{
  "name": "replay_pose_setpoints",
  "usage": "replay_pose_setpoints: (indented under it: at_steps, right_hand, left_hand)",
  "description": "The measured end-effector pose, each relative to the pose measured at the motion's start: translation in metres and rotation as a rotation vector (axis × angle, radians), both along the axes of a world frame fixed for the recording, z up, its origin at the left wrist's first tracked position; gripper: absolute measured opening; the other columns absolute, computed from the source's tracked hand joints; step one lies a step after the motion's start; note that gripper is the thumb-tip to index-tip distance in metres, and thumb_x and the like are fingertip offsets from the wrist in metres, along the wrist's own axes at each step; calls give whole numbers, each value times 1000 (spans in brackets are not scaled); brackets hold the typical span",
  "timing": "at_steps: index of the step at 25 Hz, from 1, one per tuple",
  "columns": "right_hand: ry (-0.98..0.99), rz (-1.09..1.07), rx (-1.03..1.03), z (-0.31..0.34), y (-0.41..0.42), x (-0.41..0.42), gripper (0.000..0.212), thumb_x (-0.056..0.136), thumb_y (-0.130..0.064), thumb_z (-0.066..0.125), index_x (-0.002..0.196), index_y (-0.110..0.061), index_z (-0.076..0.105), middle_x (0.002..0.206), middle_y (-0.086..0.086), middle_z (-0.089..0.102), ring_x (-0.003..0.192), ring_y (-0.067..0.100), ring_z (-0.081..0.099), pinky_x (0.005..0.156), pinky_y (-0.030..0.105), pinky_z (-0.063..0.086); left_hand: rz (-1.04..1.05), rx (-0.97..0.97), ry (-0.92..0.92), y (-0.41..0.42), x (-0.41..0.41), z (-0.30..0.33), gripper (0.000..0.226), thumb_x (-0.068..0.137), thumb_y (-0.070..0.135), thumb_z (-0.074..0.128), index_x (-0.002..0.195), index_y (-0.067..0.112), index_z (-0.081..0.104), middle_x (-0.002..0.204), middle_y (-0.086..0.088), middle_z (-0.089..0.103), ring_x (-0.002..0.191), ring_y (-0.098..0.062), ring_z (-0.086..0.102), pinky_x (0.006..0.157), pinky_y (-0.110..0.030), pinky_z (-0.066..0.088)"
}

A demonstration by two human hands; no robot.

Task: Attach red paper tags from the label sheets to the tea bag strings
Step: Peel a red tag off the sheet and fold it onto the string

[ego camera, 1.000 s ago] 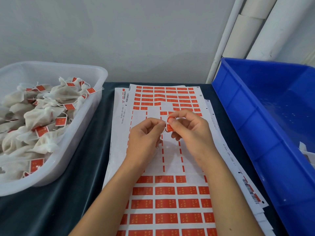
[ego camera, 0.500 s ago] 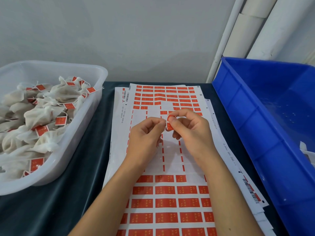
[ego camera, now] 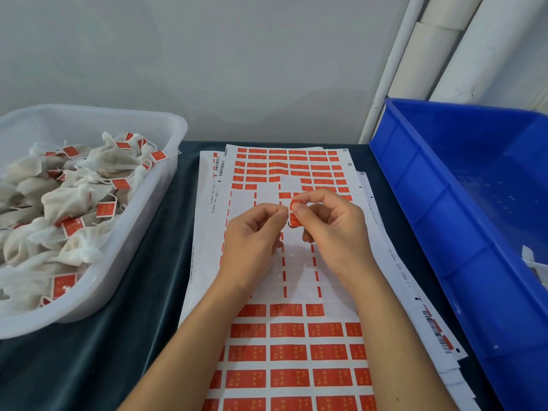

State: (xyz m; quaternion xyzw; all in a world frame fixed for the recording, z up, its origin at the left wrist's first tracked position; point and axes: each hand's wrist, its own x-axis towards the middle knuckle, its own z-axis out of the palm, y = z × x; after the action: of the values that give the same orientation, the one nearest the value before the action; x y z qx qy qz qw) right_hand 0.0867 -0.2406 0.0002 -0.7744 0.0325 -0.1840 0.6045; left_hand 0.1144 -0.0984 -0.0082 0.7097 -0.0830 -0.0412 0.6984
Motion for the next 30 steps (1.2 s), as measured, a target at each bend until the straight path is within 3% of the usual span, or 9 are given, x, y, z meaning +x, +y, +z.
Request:
replay_pose_setpoints:
  at_steps: [18, 23, 27, 30]
  right_hand:
    - [-60, 12, -150, 0, 0, 0, 12, 95, -31, 73, 103, -39, 72, 85, -21, 74, 86, 6, 73, 69, 14, 57]
    - [-42, 14, -200, -1, -1, 1, 15, 93, -41, 71, 107, -43, 68, 90, -26, 72, 90, 1, 71, 72, 9, 56]
    - [-26, 31, -190, -2, 1, 0, 20, 96, -41, 68, 115, -42, 65, 91, -23, 72, 89, 1, 71, 69, 11, 56]
    - [-12, 78, -93, -2, 3, -2, 33, 100, -37, 65, 132, -41, 58, 89, -15, 75, 85, 8, 73, 69, 14, 56]
  left_hand:
    - [10, -83, 84, 0, 2, 0, 23, 102, 20, 64, 86, 20, 81, 56, 9, 59, 53, -6, 50, 68, -33, 50]
    - [4, -64, 73, 1, 1, 0, 22, 102, 21, 64, 87, 17, 80, 57, 8, 60, 53, -4, 53, 64, -22, 53]
    - [-1, -80, 60, 1, 2, 0, 25, 100, 24, 67, 81, 24, 82, 64, 2, 66, 57, -7, 55, 62, -20, 54]
    - [8, -61, 42, 2, 2, 0, 26, 100, 29, 68, 77, 30, 81, 68, 7, 70, 61, -5, 59, 65, -20, 54]
